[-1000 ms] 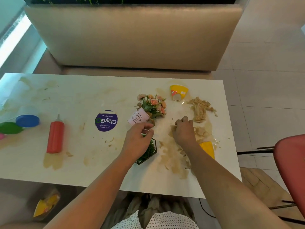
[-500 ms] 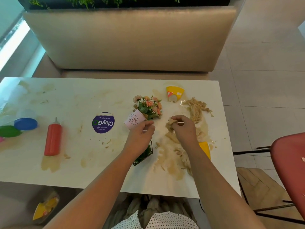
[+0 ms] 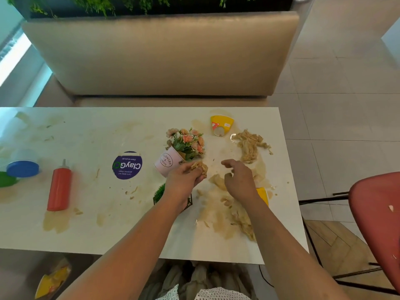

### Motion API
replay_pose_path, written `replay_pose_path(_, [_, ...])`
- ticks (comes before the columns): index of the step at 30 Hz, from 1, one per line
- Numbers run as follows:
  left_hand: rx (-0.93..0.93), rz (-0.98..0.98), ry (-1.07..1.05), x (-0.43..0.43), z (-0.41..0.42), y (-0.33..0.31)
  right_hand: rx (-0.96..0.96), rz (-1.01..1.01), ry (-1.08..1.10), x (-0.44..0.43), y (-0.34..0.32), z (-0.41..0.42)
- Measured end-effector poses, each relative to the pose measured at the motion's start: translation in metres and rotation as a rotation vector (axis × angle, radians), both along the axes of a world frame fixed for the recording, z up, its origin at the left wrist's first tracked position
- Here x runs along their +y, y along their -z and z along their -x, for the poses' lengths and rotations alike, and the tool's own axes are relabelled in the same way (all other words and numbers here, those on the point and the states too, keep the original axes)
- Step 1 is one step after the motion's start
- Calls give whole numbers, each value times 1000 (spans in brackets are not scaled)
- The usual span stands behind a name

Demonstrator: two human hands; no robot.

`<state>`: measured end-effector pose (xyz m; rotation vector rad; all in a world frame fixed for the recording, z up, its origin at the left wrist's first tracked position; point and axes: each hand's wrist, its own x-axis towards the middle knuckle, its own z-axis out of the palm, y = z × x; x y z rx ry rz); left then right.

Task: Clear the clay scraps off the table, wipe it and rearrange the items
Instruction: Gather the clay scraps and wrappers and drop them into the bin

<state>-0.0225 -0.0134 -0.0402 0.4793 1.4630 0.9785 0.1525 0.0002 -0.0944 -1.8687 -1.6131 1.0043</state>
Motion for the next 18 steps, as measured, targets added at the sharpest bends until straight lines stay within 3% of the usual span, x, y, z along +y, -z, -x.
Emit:
replay_pose_path(3, [34,-9,6,1,1,3,-359,140,-283,2,29,-4])
replay_pose_path(8, [75,-18,16,1,3,10,-559,99,-489,-9,46,21])
replay_pose_path(14, [87,-28,36,1,1,18,-376,-6,-479,-16,50,13])
replay_pose_path(16, [96,-34,44,-2,0,20,-242,11,-394,-9,39,3])
replay_pose_path(18, [89,-28,56,-6,-5,21,-211,73,-469,-9,25,-9])
